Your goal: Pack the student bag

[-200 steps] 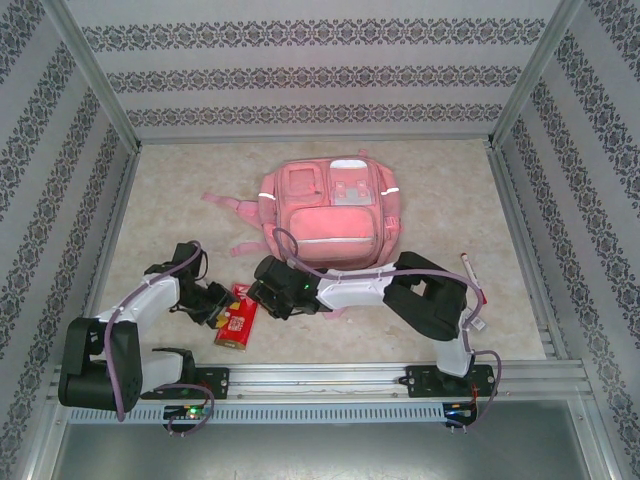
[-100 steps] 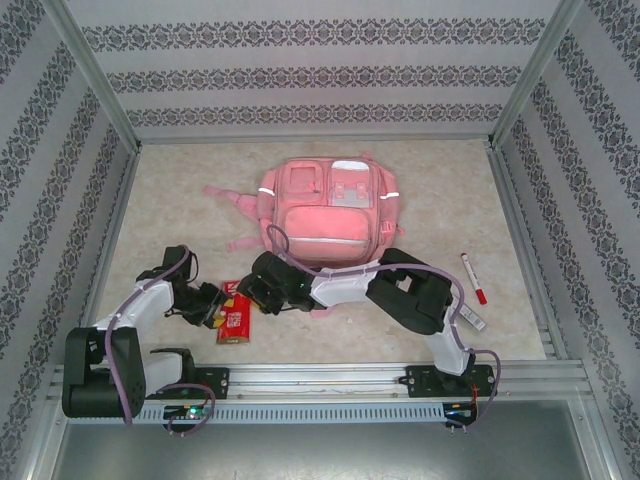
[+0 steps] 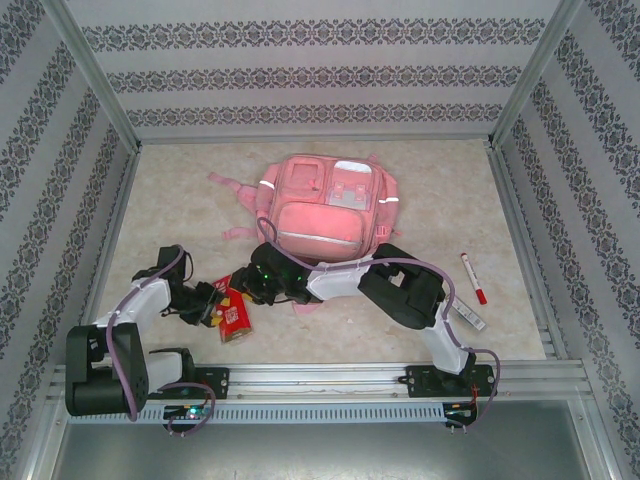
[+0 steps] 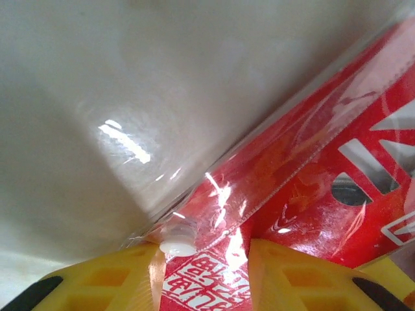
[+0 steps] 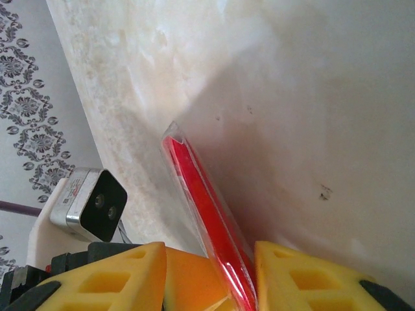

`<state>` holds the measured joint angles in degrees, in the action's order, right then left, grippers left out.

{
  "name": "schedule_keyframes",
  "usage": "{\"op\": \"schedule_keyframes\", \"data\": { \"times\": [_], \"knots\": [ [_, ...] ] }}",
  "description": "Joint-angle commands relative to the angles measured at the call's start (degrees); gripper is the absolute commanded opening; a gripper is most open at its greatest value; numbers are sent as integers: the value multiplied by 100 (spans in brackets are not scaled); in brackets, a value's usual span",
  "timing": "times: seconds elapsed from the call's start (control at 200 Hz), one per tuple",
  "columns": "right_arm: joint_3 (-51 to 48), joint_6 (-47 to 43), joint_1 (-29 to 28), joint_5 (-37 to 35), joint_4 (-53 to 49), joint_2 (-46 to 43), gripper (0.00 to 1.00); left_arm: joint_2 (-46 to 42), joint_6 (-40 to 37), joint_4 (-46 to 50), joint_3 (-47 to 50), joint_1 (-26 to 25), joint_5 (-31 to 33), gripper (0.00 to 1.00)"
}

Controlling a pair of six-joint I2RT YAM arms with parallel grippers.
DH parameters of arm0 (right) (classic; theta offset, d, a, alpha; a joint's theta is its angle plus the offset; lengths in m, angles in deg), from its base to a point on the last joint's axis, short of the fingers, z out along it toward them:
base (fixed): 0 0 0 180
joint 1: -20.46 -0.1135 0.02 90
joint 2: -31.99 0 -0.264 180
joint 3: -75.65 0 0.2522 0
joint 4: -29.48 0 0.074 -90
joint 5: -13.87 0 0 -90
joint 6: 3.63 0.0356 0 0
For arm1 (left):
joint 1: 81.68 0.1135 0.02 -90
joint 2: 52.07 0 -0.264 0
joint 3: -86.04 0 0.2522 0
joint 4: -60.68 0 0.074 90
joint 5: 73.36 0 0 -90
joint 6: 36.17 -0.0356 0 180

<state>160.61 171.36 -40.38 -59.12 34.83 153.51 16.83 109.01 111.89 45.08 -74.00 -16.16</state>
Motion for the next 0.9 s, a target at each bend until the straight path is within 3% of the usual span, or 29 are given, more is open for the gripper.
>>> {"op": "schedule_keyframes", "data": {
  "times": [0.0, 0.26, 0.32, 0.47, 0.6, 0.715, 0.894],
  "knots": [
    [250, 28, -154, 670, 664, 130, 38, 268, -339, -87, 99, 198, 707, 35],
    [400, 201, -169, 935, 462, 358, 32, 827, -711, -241, -24, 684, 766, 27],
    [509, 327, -174, 1054, 453, 512, 24, 956, -760, -384, -5, 716, 699, 22],
    [1006, 418, -184, 1443, 408, 900, 16, 1326, -797, -717, 16, 726, 491, 16],
    [1081, 108, -175, 1352, 70, 720, 15, 1469, -885, -745, -100, 726, 302, 16],
    [1045, -161, -172, 1246, -90, 511, 0, 1302, -996, -458, -298, 739, 465, 16],
    [1192, -905, -127, 1172, -712, 142, 0, 1108, -993, -227, -562, 770, 797, 16]
  ]
}}
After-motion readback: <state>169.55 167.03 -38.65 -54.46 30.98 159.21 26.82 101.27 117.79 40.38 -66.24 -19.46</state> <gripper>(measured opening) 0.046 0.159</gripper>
